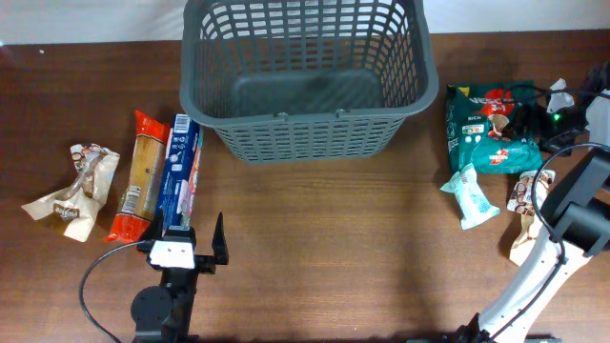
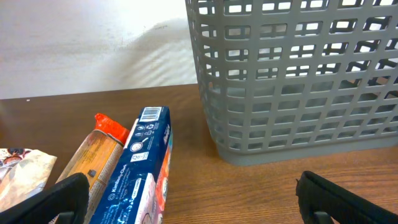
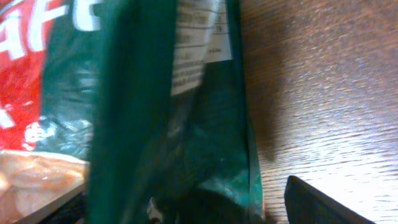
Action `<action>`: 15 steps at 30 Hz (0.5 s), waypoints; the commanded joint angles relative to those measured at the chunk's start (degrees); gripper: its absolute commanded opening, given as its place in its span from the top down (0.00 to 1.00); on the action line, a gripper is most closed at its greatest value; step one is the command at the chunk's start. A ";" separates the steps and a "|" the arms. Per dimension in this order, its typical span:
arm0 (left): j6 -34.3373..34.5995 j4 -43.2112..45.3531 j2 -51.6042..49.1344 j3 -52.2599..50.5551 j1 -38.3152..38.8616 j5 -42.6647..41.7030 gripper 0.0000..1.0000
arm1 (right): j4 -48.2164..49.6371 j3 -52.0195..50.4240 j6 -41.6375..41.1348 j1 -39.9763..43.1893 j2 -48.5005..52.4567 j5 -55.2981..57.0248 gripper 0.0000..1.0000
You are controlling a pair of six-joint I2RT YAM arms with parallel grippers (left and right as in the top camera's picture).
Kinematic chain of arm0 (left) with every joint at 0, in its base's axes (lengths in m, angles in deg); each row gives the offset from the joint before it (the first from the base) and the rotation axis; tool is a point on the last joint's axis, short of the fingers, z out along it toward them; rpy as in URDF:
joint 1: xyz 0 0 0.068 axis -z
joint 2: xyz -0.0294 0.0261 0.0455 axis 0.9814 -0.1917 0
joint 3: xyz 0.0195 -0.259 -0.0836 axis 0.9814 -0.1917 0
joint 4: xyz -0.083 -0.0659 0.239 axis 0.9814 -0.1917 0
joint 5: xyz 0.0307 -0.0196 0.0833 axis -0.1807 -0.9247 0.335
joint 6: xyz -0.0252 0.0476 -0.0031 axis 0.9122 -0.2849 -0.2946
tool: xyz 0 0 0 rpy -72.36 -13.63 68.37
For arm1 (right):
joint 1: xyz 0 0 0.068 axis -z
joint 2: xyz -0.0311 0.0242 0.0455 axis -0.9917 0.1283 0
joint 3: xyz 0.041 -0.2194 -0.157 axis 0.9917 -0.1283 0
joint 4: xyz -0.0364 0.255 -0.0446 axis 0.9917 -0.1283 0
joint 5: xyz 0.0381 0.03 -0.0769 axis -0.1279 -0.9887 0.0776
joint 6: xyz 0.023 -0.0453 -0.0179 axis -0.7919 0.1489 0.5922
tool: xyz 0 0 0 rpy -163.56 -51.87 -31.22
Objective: Pack container
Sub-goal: 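Grasp the green Nescafé bag with the right gripper and lift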
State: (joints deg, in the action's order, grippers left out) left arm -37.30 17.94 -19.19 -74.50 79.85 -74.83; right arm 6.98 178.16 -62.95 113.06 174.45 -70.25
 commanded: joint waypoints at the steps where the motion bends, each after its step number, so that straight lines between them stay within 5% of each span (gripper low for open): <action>1: 0.35 0.04 0.37 -0.35 0.17 -0.63 0.01 | 0.24 -2.34 -0.07 -0.59 2.36 -0.31 0.11; 11: 0.35 0.04 0.37 -0.35 0.17 -0.63 0.01 | 2.01 -3.85 -0.07 -1.29 3.15 -8.35 0.40; 14: 0.35 0.04 0.37 -0.35 0.17 -0.63 0.01 | 2.47 -3.85 -0.15 -1.27 3.15 -9.97 0.64; 15: 0.35 0.04 0.37 -0.35 0.17 -0.63 0.01 | 2.71 -3.85 -0.63 -1.27 3.15 -10.12 0.80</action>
State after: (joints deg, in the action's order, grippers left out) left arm -37.28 17.94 -19.19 -74.50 79.85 -74.83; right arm 9.30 175.93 -63.26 112.76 174.47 -79.21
